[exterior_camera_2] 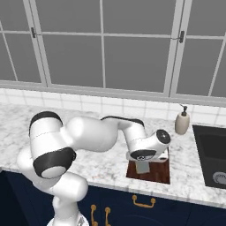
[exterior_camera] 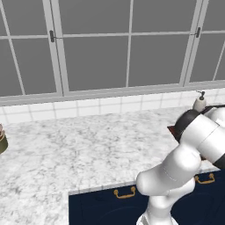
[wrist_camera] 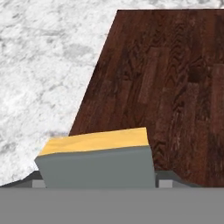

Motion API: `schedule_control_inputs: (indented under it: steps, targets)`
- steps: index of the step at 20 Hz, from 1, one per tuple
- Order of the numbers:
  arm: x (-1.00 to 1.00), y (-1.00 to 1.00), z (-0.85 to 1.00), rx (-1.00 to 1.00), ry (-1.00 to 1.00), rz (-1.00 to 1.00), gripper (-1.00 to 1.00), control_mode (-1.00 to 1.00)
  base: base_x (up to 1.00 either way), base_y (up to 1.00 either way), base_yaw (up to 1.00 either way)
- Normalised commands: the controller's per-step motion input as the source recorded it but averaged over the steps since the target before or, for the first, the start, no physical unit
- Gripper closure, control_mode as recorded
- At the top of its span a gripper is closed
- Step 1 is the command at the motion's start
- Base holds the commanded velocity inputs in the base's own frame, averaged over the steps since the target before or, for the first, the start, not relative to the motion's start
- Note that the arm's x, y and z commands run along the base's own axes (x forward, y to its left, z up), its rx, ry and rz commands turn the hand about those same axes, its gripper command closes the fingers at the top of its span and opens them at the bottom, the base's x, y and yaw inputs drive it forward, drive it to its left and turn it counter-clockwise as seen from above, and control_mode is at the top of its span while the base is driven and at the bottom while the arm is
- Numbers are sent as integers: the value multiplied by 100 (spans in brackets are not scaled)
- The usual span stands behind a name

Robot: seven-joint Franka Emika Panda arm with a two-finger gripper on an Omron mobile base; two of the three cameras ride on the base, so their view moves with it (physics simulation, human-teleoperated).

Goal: Pick up the sponge from the counter and clean the cutting board by briefly scrubbing or pressing down on the cutting board. Once finished, release the sponge.

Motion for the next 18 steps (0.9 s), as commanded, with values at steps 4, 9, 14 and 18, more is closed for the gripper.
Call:
schedule_control_inputs:
  steps: [4,9,14,18]
  targets:
    - [-41,-28,-2,0,0,-7,100,-100,0,0,0]
    - [-7,-13,0,0,0,-9,100,-100,0,0,0]
    - [6,0,-2,0,0,-6,100,-100,0,0,0]
    - [30,6,-6,0,0,-7,100,-100,0,0,0]
